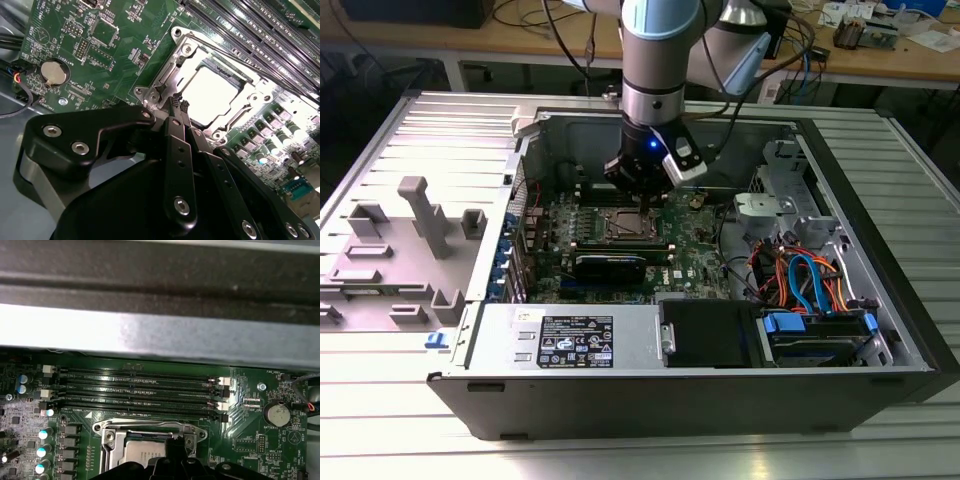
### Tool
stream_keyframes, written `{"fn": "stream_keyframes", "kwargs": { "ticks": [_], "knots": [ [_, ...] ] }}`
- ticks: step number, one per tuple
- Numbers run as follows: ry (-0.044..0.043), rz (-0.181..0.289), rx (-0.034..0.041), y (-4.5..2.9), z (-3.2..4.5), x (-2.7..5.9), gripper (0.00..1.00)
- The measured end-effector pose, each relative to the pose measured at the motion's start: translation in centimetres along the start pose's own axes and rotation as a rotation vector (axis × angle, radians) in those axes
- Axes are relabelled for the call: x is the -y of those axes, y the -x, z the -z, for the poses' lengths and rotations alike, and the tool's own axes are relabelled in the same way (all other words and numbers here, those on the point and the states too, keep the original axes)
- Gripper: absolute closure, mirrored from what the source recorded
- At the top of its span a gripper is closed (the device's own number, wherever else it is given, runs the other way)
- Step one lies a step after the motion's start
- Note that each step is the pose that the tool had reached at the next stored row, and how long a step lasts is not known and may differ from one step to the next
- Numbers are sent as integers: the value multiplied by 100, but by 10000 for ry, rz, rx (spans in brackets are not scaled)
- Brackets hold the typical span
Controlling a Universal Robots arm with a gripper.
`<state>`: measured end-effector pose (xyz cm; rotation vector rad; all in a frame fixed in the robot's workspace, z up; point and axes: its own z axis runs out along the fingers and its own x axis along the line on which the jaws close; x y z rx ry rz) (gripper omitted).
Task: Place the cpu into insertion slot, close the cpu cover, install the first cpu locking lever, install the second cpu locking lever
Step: 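Install the second cpu locking lever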
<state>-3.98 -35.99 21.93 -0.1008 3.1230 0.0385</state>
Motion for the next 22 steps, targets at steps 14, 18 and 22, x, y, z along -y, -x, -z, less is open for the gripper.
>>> {"fn": "stream_keyframes", "kwargs": {
  "ticks": [14,18,22],
  "knots": [
    [1,0,-12,-1,31,53,89],
    [1,0,-13,-5,32,104,89],
    [2,0,-17,-6,57,129,89]
  ]
}}
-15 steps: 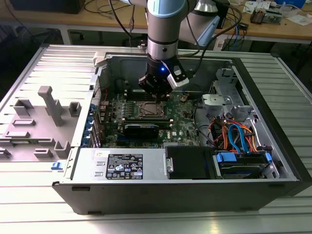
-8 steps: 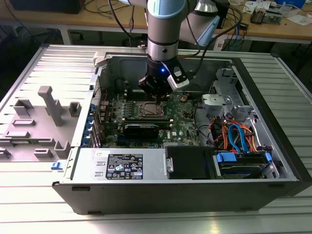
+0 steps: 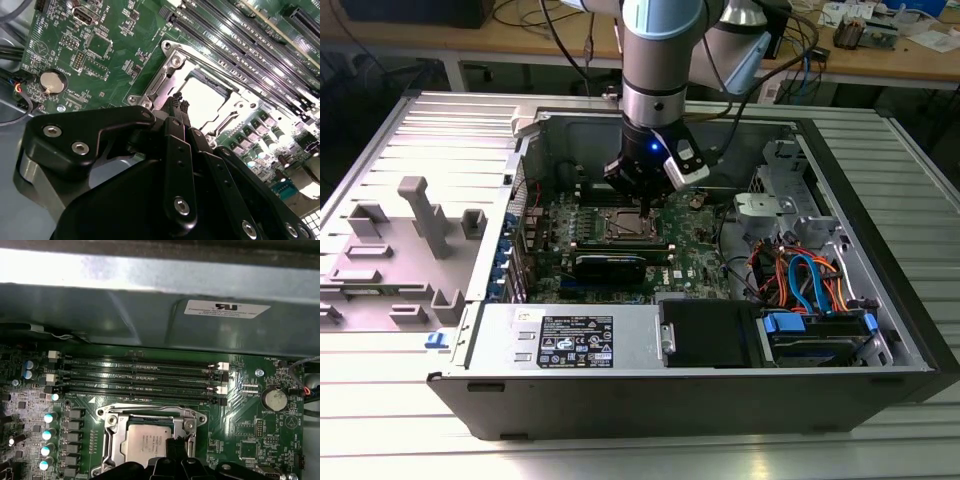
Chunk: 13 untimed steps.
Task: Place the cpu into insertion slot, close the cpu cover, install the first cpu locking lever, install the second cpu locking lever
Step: 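Install the second cpu locking lever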
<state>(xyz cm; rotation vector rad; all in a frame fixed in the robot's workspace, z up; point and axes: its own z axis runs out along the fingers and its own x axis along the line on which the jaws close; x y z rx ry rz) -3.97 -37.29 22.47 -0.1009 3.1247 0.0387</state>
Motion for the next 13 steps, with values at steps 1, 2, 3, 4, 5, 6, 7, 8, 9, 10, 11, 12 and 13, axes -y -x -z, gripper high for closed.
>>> {"fn": "stream_keyframes", "kwargs": {
  "ticks": [1,2,3,4,5,6,7,8,9,10,11,12,13],
  "knots": [
    [-1,-1,-1,0,6,1,89],
    [-1,-1,-2,0,12,2,89],
    [0,0,-3,0,18,3,89],
    [-1,0,-3,0,24,3,89],
    [0,0,-4,0,31,4,89],
    [0,0,-4,0,38,4,89],
    [0,0,-5,1,47,5,89],
    [1,0,-7,0,54,7,89],
    [1,1,-9,1,57,9,89],
    [0,1,-11,1,59,12,89],
    [2,0,-19,0,59,21,89],
    [2,0,-30,0,59,28,89],
    [2,0,-37,-1,59,36,89]
  ]
}}
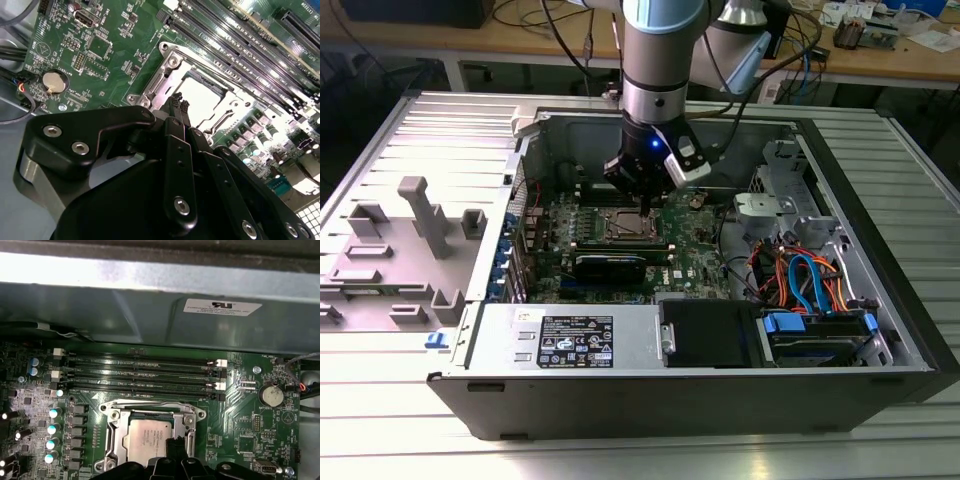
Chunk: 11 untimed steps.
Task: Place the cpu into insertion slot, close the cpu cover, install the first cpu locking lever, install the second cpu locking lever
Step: 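Install the second cpu locking lever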
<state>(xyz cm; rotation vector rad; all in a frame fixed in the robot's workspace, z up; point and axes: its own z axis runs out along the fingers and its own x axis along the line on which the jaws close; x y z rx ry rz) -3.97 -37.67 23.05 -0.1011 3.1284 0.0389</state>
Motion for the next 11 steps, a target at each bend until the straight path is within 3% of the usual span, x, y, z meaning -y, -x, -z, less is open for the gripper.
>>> {"fn": "stream_keyframes", "kwargs": {
  "ticks": [11],
  "knots": [
    [4,-2,-80,-11,9,160,89]
  ]
}}
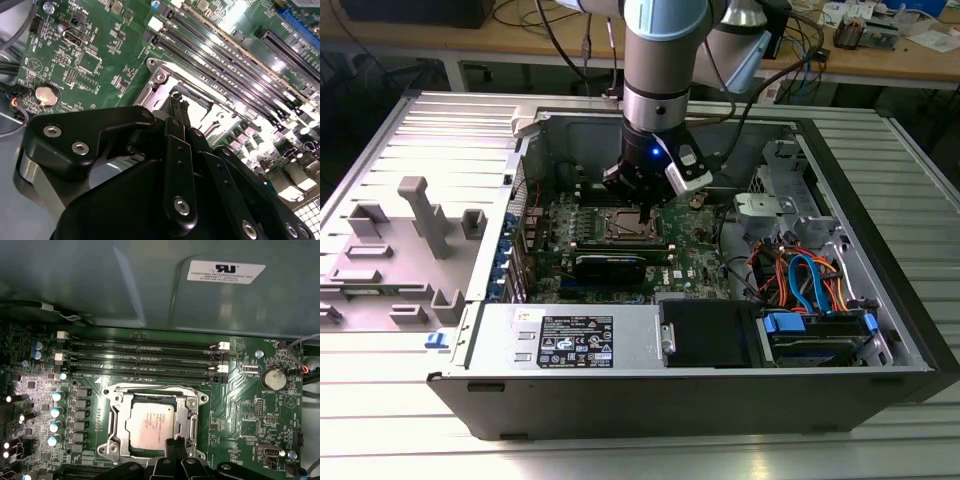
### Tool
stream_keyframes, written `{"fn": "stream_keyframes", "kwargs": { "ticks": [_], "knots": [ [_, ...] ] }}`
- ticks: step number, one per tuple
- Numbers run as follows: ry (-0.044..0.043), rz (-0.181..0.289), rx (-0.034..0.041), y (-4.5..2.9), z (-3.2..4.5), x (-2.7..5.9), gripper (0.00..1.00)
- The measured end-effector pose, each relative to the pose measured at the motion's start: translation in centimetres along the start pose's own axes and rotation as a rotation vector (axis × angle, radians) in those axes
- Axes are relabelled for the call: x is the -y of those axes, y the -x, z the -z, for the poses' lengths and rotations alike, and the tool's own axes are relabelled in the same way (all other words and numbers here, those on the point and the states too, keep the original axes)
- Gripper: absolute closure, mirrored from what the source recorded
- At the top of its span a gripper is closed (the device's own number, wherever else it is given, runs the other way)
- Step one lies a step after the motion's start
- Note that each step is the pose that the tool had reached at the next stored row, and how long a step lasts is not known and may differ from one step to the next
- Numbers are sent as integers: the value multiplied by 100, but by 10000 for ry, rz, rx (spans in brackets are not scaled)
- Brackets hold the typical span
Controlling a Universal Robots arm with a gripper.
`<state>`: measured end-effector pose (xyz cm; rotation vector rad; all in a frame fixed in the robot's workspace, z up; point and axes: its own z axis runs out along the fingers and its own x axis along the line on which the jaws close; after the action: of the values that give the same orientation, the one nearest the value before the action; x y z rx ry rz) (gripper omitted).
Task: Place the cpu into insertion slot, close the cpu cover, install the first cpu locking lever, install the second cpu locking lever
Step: 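Install the second cpu locking lever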
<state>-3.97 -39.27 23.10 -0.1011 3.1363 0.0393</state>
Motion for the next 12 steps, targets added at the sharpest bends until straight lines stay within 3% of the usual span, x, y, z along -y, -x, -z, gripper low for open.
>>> {"fn": "stream_keyframes", "kwargs": {
  "ticks": [8,12],
  "knots": [
    [5,-1,-76,0,64,20,89],
    [6,-2,-93,-4,65,76,89]
  ]
}}
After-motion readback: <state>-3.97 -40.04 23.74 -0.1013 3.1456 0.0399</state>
